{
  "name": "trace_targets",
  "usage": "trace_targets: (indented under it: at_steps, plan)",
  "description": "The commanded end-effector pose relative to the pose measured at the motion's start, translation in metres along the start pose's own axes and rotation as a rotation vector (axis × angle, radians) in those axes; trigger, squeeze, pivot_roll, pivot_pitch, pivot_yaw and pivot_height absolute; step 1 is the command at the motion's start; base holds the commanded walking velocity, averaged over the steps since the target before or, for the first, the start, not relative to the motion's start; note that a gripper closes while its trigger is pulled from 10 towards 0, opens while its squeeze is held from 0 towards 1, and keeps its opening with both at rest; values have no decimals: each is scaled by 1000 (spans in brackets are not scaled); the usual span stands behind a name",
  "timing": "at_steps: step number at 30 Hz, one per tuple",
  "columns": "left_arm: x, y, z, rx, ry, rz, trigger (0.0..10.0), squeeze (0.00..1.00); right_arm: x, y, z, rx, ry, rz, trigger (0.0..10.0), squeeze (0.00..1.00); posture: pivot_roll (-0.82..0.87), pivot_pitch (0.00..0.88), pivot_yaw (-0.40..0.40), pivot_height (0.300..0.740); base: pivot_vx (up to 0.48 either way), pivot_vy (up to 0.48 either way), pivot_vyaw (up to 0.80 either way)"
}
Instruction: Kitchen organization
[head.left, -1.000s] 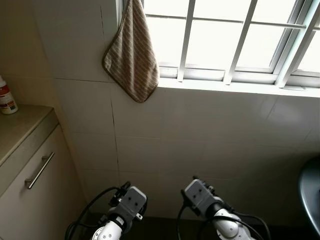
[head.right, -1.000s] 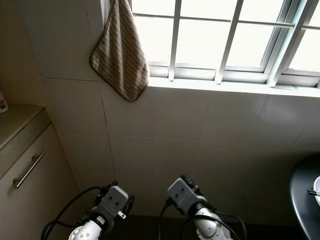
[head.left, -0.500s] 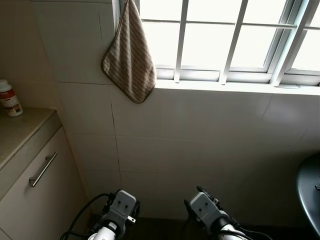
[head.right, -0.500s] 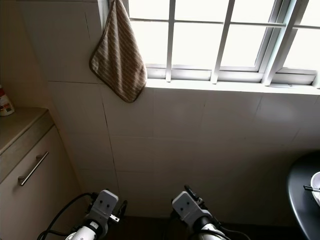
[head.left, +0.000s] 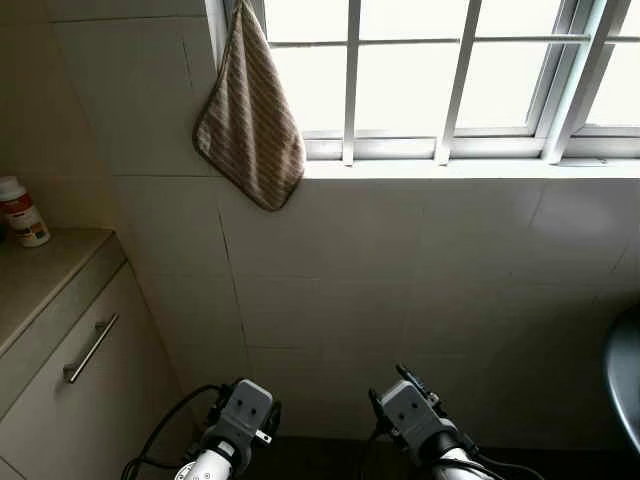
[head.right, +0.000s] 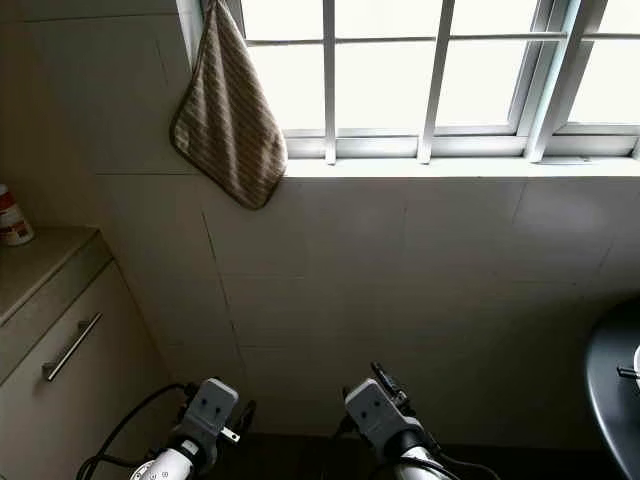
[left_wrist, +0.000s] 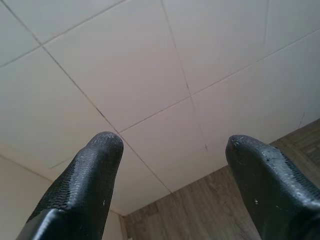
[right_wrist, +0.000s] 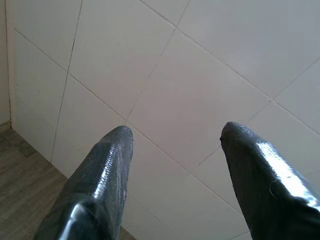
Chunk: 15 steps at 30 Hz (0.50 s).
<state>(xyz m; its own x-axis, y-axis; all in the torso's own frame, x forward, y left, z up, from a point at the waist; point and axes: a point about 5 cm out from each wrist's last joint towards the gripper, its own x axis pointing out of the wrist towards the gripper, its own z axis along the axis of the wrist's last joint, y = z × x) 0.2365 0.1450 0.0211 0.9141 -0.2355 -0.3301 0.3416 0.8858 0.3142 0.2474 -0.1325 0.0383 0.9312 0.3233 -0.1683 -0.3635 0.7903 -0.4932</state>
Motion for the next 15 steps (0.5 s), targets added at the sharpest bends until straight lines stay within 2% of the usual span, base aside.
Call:
trace_targets:
  at_steps: [1, 15]
  plan:
    - [1, 1, -2, 4, 3, -11, 10000, 0, 0, -2, -1, 0, 0, -13, 10000, 0, -59, 0, 40, 740, 0, 0, 0]
    - [3, 1, 1, 11, -17, -8, 10000, 0, 1, -4, -2, 2, -1, -22, 10000, 0, -47, 0, 33, 740, 0, 0, 0]
